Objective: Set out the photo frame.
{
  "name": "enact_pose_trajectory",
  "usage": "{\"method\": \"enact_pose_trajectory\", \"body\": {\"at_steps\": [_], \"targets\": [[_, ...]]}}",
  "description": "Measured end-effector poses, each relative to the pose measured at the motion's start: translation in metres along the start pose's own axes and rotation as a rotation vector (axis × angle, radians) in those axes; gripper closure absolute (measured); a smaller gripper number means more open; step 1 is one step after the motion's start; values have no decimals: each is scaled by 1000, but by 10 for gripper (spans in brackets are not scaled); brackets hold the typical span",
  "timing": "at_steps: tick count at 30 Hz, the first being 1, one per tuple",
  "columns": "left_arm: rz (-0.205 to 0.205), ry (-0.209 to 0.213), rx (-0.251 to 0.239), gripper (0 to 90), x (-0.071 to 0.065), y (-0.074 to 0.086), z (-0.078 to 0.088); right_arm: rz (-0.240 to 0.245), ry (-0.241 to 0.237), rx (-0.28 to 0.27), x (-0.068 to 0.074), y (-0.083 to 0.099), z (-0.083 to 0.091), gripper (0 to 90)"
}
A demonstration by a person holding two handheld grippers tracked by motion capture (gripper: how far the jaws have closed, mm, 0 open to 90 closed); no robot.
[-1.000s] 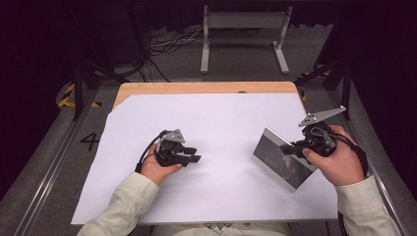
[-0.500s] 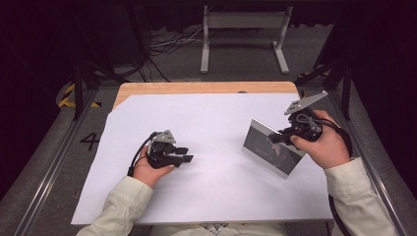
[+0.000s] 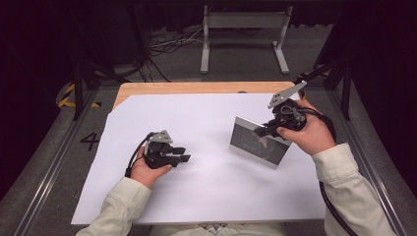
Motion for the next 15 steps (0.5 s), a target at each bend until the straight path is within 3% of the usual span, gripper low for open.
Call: {"method": "enact_pose_trajectory", "body": {"at_steps": [6, 10, 15], "targets": [[-2, 4, 1, 602, -1, -1, -2, 51, -29, 23, -2, -9, -9, 839], [0, 10, 5, 602, -2, -1, -2, 72, -74, 20, -4, -13, -14, 839], [-1, 11, 4, 602, -2, -1, -3, 90, -94, 35, -5, -17, -20, 839]]}}
Point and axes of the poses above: each handheld gripper's, and its own axes: z roughly backward along the jaws, y roughly out of its underside, x roughly to its left, the point moved 3 cm from there along -z, roughly forward along the jaws, and after that the axes turned 15 degrees about -y, right-handed, at the moved point
